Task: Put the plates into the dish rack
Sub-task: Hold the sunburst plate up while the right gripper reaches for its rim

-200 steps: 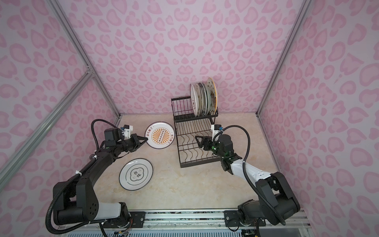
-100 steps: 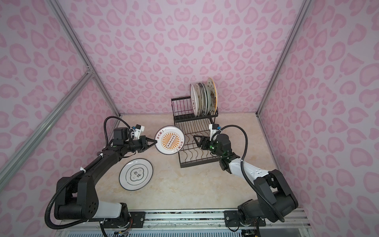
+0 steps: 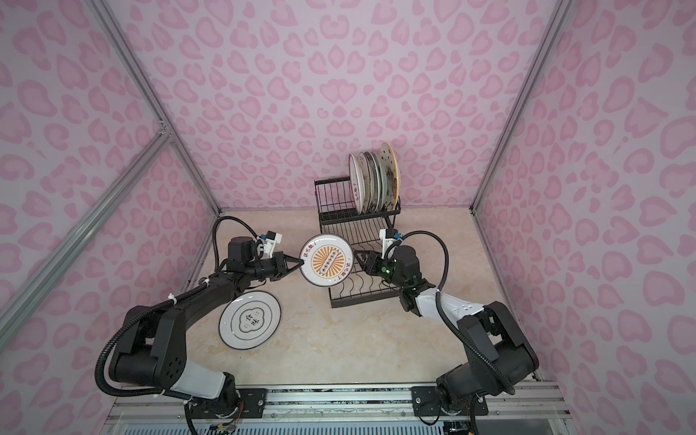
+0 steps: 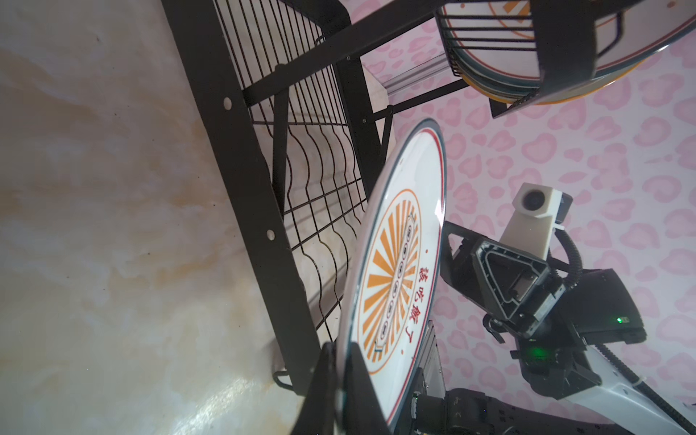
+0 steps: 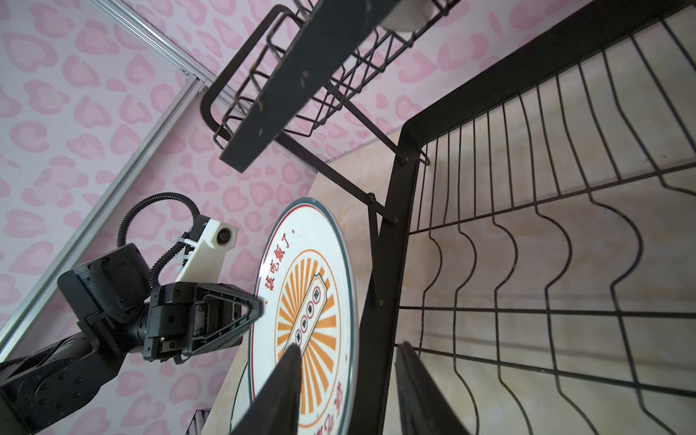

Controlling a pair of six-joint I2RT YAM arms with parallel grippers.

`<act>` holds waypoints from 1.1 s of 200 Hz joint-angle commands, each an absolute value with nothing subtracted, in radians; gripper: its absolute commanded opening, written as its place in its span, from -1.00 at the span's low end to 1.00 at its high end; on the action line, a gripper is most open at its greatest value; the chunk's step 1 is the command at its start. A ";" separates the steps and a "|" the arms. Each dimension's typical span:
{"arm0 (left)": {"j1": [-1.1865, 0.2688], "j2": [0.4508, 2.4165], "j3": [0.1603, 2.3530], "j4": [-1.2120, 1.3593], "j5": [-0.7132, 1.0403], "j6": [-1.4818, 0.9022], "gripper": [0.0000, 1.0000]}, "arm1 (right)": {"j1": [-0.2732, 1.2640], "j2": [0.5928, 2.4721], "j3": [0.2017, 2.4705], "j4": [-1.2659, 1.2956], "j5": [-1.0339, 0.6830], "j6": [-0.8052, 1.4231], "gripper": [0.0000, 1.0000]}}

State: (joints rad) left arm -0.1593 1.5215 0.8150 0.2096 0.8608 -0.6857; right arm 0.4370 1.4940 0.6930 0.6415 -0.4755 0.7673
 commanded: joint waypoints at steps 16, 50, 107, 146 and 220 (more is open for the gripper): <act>-0.183 1.546 0.827 0.353 0.871 -0.734 -0.94 | 0.440 1.519 0.703 0.683 -0.503 0.786 -0.29; -0.198 1.551 0.827 0.373 0.864 -0.747 -0.94 | 0.442 1.539 0.713 0.694 -0.523 0.797 -0.43; -0.218 1.551 0.819 0.419 0.848 -0.769 -0.94 | 0.446 1.562 0.716 0.724 -0.545 0.820 -0.63; -0.221 1.548 0.820 0.409 0.836 -0.763 -0.94 | 0.446 1.562 0.718 0.725 -0.551 0.822 -0.75; -0.224 1.533 0.841 0.337 0.822 -0.721 -0.94 | 0.446 1.575 0.724 0.733 -0.564 0.833 -1.00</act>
State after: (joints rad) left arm -0.2226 1.5463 0.8215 0.3351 0.8230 -0.7216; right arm 0.4435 1.5673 0.7177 0.6899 -0.5182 0.8551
